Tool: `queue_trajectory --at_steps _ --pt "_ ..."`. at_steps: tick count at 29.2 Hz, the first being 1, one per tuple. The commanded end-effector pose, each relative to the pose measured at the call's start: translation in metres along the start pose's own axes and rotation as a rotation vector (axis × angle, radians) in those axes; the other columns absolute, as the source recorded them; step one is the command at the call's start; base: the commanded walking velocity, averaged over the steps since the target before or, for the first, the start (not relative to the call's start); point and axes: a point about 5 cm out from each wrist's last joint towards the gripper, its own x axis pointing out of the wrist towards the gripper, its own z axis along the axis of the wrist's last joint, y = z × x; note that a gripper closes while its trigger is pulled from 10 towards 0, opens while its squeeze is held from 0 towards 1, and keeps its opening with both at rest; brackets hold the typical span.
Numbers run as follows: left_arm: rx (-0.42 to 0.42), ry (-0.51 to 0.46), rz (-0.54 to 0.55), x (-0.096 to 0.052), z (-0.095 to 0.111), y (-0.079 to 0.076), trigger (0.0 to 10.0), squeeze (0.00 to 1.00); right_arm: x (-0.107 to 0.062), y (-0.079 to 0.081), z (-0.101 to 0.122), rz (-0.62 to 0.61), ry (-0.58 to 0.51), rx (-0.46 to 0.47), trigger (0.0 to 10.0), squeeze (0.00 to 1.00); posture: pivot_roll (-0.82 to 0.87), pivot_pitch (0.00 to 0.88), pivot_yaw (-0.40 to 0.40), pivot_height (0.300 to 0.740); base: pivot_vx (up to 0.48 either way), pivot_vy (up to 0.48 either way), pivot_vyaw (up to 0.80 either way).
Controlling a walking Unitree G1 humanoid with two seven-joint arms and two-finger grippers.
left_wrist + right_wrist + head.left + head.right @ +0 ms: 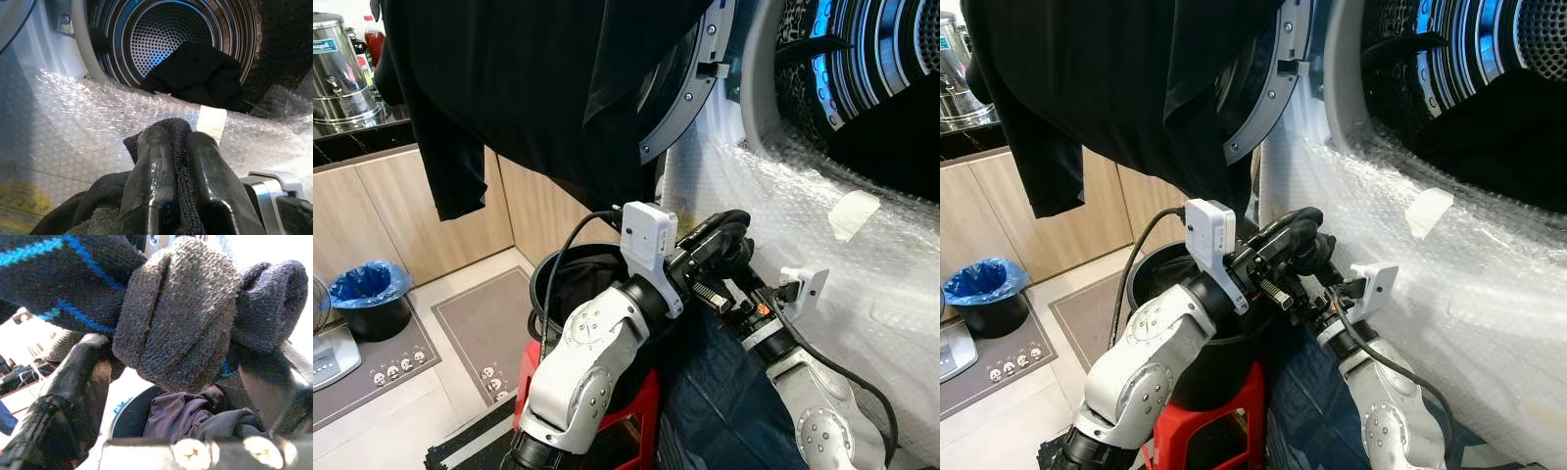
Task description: Clothes washing
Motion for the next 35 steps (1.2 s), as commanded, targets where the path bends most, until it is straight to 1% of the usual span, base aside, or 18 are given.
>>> queue_trajectory --at_steps 1,4,5,6,22,27,28,29,31,33,35 --pt "-0.016 -0.011 -0.023 0.001 0.001 -0.005 10.0 0.0 0.003 -0.001 0.004 -0.004 -0.011 0.005 4.8 0.0 -0.01 0.0 -0.063 0.74 0.0 0.0 0.0" --pt "-0.016 -0.01 -0.023 0.001 0.001 -0.006 10.0 0.0 0.003 -0.001 0.004 -0.005 -0.011 0.005 4.8 0.0 -0.01 0.0 -0.063 0.74 0.0 0.0 0.0" --pt "-0.016 -0.01 -0.023 0.001 0.001 -0.006 10.0 0.0 0.003 -0.001 0.004 -0.005 -0.011 0.006 4.2 0.0 -0.01 0.0 -0.064 0.74 0.0 0.0 0.0" --pt "-0.022 -0.014 -0.025 0.002 0.001 -0.007 10.0 0.0 0.003 -0.001 0.004 0.001 -0.011 0.006 0.0 0.0 -0.01 0.0 -0.065 0.74 0.0 0.0 0.0" --pt "-0.017 -0.021 -0.018 0.002 0.0 -0.009 10.0 0.0 0.002 -0.005 0.008 -0.016 -0.031 0.015 0.0 0.0 -0.01 0.0 -0.064 0.74 0.0 0.0 0.0" --pt "0.023 -0.023 -0.032 0.0 0.001 -0.01 10.0 0.0 0.001 -0.006 0.01 -0.015 -0.034 0.016 0.0 0.0 -0.01 0.0 -0.063 0.74 0.0 0.0 0.0" --pt "0.048 -0.033 -0.036 0.0 0.003 -0.01 10.0 0.5 0.001 -0.006 0.01 -0.014 -0.034 0.017 0.0 0.0 -0.01 0.0 -0.063 0.74 0.0 0.0 0.0" --pt "0.053 -0.039 -0.045 -0.001 0.003 -0.01 10.0 1.0 0.001 -0.007 0.011 -0.013 -0.035 0.016 0.0 0.0 0.0 0.0 -0.063 0.74 0.0 0.0 0.0" --pt "0.066 -0.048 -0.05 -0.003 0.004 -0.011 10.0 1.0 0.001 -0.008 0.011 -0.012 -0.036 0.016 0.0 0.0 0.0 0.0 -0.064 0.74 0.0 0.0 0.0" --pt "0.106 -0.055 -0.061 -0.005 0.006 -0.011 10.0 1.0 0.002 -0.009 0.013 -0.007 -0.039 0.013 0.0 0.0 0.01 0.0 -0.065 0.74 0.0 0.0 0.0" --pt "0.166 -0.055 -0.081 -0.008 0.007 -0.013 10.0 1.0 0.003 -0.01 0.014 0.004 -0.04 0.01 0.0 0.0 0.01 0.0 -0.065 0.74 0.0 0.0 0.0"
